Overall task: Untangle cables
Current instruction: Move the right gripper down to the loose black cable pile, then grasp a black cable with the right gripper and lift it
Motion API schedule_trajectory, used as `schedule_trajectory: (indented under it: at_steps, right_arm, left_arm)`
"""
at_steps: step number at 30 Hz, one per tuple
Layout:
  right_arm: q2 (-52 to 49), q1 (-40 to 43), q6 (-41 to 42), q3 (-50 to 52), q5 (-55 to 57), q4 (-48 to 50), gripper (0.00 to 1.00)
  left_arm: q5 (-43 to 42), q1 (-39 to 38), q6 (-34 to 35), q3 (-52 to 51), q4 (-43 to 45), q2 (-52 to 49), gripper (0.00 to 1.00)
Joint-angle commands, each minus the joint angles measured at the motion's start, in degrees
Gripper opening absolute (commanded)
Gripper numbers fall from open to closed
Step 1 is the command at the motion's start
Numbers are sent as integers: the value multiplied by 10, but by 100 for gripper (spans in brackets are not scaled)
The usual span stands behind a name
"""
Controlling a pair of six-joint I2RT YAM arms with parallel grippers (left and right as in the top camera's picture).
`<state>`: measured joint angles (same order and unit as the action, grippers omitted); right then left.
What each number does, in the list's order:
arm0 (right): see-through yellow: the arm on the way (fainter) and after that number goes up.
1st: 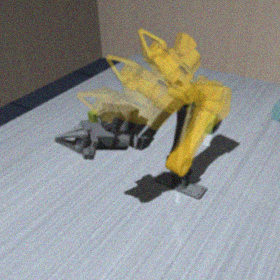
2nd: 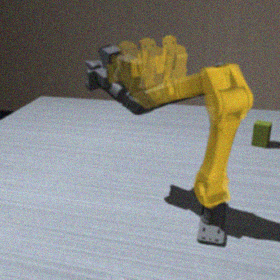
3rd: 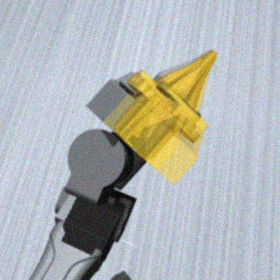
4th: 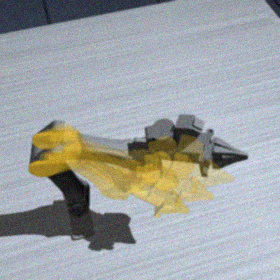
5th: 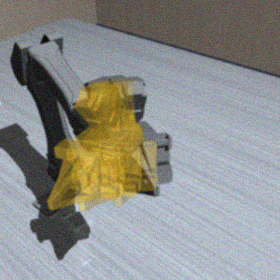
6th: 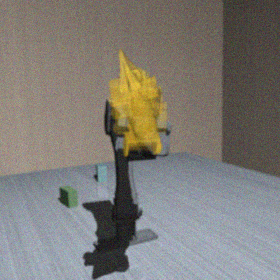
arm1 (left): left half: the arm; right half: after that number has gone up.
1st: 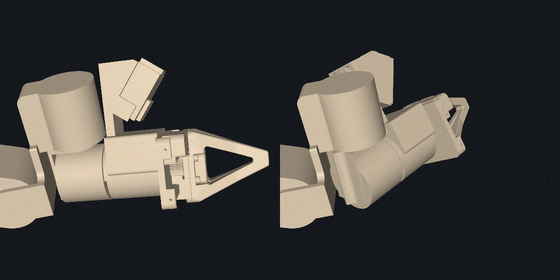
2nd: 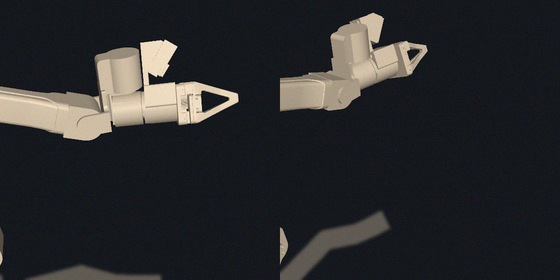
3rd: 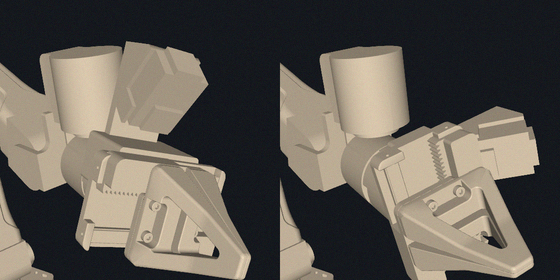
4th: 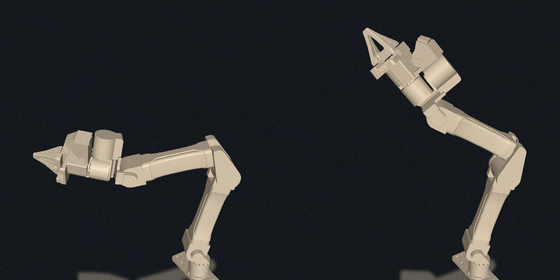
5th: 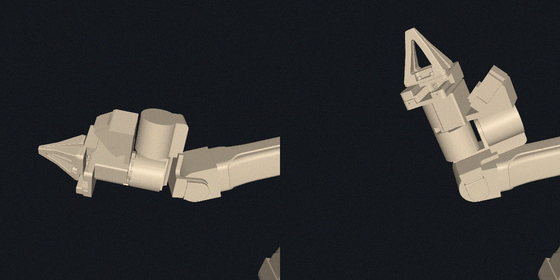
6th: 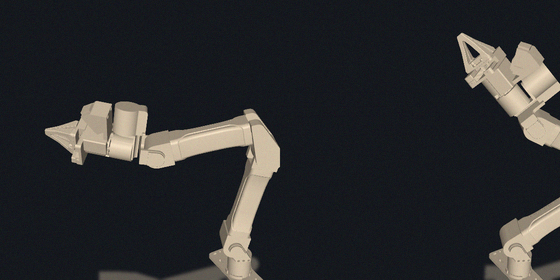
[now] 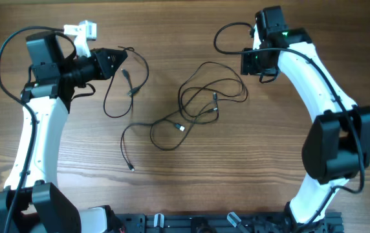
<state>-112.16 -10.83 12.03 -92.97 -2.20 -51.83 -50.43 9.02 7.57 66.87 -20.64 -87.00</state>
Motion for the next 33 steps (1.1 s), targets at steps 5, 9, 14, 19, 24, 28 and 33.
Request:
schedule_trajectory:
  at_steps: [5, 9, 14, 19, 24, 28, 33]
  right_arm:
    - [50, -13, 114, -8, -23, -95, 58]
    - [49, -58, 274, 38, 24, -93, 57]
    - [49, -93, 433, 134, 51, -22, 62]
    - [49, -125, 511, 175, 54, 38, 64]
    - [48, -128, 555, 193, 56, 105, 64]
    - [47, -131, 556, 195, 49, 132, 64]
    - [39, -134, 554, 196, 54, 129, 64]
  left_arm:
    - [7, -51, -13, 6, 0, 6, 5]
    - [37, -81, -14, 6, 0, 6, 6]
    - [36, -83, -14, 6, -5, 6, 5]
    - [36, -83, -29, 6, -11, 6, 5]
    - [36, -83, -31, 6, -18, 6, 5]
    - [36, -83, -59, 6, -38, 6, 4]
    - [36, -83, -59, 6, -37, 6, 4]
